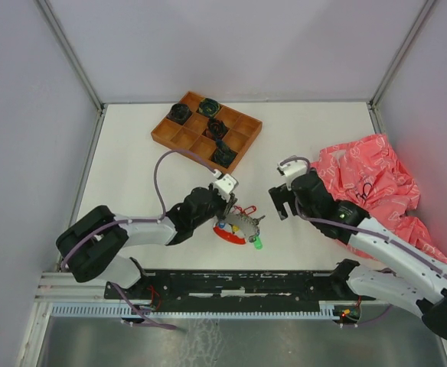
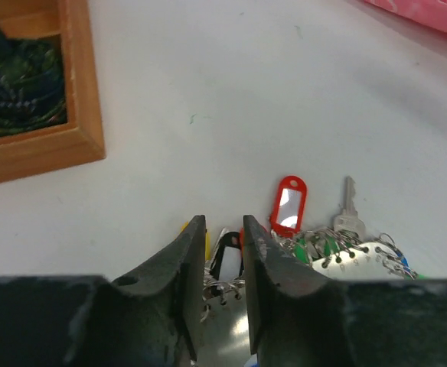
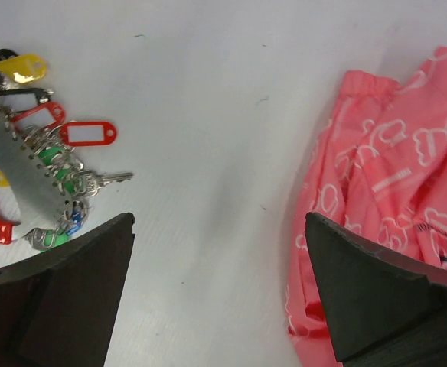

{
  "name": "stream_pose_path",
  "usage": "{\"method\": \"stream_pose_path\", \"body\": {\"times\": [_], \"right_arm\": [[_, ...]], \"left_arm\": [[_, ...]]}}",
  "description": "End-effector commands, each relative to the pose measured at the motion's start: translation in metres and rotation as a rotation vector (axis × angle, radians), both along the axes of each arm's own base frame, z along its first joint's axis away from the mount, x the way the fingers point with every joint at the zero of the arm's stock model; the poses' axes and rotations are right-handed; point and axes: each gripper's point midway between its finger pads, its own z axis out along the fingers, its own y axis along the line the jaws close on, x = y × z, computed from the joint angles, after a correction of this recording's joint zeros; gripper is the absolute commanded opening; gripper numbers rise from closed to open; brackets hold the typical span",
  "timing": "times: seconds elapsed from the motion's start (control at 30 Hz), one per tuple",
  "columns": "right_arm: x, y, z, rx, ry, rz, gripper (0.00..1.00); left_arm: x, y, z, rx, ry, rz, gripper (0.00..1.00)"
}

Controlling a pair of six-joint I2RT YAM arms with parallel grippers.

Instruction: Put the keys on the keyring

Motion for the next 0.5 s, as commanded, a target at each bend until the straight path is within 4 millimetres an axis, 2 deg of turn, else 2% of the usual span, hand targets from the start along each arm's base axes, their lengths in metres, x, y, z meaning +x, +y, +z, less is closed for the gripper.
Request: {"method": "stream_pose_path", "body": {"times": [0.0,0.13,0.23,0.3,0.33,0.47], "right_arm": [[0.004,-0.041,0.025,0.083,-0.127,-0.282,1.0],[-0.007,-0.059,0.04,0.144,-0.18,-0.34,1.0],[-0.015,-0.068,0.048,0.239,-0.217,-0.376,1.0],[-0.021,-0.074,0.054,0.313,-0.242,-0.414,1.0],[-0.024,-0.078,0.057,0.335,-0.254,-0.425,1.0],[-0.036,-0.095,0.068,0.396,-0.304,-0.452,1.0]], "left_arm": [[0.021,0.024,0.024,-0.092,0.089,0.207,0.39],[0.024,0.063,0.049,-0.134,0.115,0.363,0.57],[0.018,0.095,0.067,-0.195,0.14,0.466,0.72],[0.01,0.116,0.081,-0.248,0.141,0.523,0.95],[0.006,0.125,0.089,-0.277,0.134,0.542,1.0],[-0.017,0.155,0.124,-0.399,0.101,0.597,0.99]]}}
